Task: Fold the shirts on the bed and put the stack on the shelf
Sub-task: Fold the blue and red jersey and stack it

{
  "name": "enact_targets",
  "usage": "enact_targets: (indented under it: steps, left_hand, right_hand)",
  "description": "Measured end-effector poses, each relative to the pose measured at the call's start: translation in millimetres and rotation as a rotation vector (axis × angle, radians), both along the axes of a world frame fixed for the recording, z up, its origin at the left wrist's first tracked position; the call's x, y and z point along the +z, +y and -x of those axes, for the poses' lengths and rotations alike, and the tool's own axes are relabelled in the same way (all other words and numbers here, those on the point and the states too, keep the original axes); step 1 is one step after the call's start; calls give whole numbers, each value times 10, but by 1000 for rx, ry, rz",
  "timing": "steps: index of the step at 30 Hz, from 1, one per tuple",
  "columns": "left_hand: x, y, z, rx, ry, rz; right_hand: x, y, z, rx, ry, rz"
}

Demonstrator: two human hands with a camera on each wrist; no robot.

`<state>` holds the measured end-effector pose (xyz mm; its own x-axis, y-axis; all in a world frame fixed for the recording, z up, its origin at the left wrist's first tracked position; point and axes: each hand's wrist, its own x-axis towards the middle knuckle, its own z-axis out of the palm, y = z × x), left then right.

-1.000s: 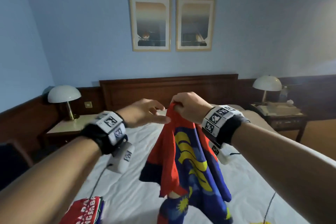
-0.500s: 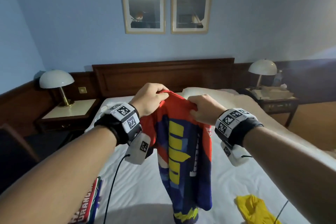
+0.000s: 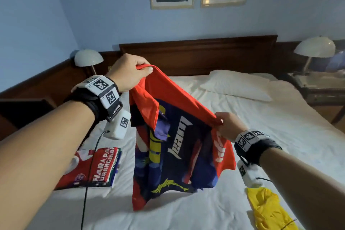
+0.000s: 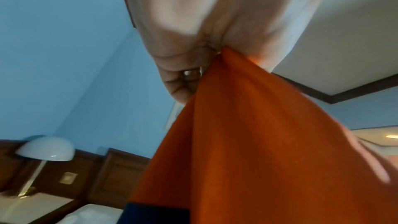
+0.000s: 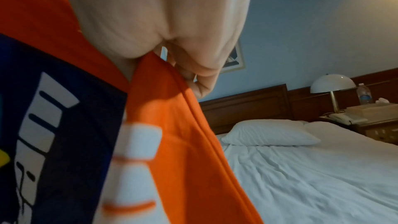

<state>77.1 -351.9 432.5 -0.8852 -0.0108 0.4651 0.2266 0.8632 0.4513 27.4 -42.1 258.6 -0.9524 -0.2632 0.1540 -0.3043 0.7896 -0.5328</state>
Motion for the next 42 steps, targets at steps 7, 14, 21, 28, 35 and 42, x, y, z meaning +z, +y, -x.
enact_targets:
  steps: [7, 14, 21, 28, 35, 42]
  left_hand:
    - [-241, -374, -270, 197, -121, 71]
    - [-594, -559, -302, 153, -254, 135]
    - [-602, -634, -135, 56, -392, 226]
    - [-782, -970, 250, -110, -569, 396]
    - [-1018, -1247, 839, -183, -817, 382]
    - [-1055, -1186, 1686, 70, -402, 316]
  right_hand:
    - [-134, 247, 372, 76, 47, -12]
    - [33, 304, 771, 90, 62, -261]
    - [359, 318, 756, -130, 59, -455]
    - [257, 123, 410, -192, 20, -656]
    - [21, 56, 368, -150, -85, -659]
    - [142, 147, 1169, -194, -31, -464]
